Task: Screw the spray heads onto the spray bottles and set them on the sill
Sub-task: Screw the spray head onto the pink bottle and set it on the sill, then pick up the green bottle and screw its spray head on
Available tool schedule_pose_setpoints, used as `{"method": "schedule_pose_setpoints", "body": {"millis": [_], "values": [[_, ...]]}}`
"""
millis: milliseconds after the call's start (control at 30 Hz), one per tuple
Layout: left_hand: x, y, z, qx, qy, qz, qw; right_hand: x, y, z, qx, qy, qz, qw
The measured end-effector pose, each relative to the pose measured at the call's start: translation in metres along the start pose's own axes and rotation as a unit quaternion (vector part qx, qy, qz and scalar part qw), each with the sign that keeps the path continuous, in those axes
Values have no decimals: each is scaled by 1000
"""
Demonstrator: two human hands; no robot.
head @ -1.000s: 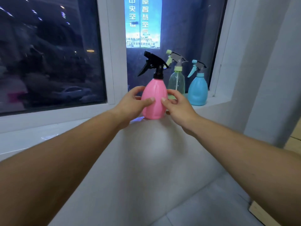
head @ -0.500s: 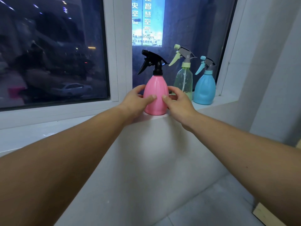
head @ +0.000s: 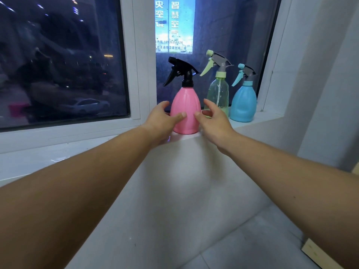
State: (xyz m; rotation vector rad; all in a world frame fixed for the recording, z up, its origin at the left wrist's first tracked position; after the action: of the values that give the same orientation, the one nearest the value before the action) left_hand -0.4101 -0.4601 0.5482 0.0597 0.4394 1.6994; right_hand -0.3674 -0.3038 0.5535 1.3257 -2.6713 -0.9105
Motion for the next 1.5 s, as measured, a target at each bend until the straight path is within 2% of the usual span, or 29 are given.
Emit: {"method": "schedule_pose_setpoints", "body": {"millis": [200,300,400,500,633,800,933,1033,1133,1300,1500], "values": [[-13,-20,5,16,24,48,998,-23,-17,7,-6,16,16,1000],[-12,-45,8,86,56,95,990,-44,-29,21,8,18,33,999],[7,-78,3,131,26,79,988,-65,-43,45,26,3,36,999],[43,-106,-21,88,-11,7,996,-89,-61,80,59,-9,40,997],[95,-140,-78,-10,20,-90,996,-121,-92,140,129,-16,45,991],[154,-198,-172,-130,81,-193,969,-162,-148,243,214,-72,43,973],[183,-246,-241,-209,136,-258,933,-182,-189,318,280,-110,41,953],[202,-275,-286,-268,144,-266,915,-184,-216,370,326,-132,30,936],[223,-301,-323,-292,157,-276,902,-184,-243,416,362,-155,11,919],[247,-322,-371,-294,217,-298,882,-178,-282,483,436,-158,5,886],[260,-333,-414,-299,272,-317,858,-153,-299,538,464,-165,6,870]]}}
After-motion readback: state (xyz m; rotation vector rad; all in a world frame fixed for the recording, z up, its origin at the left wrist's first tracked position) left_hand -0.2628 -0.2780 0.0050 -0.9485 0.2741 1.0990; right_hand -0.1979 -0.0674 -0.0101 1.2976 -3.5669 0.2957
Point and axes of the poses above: each hand's wrist, its own y-axis towards the middle knuckle, its own x-axis out of the palm, z = x × y, the point moved 5 cm from there along y, towards the middle knuckle, and after that the axes turned 15 degrees about z, right-handed, at the moved point
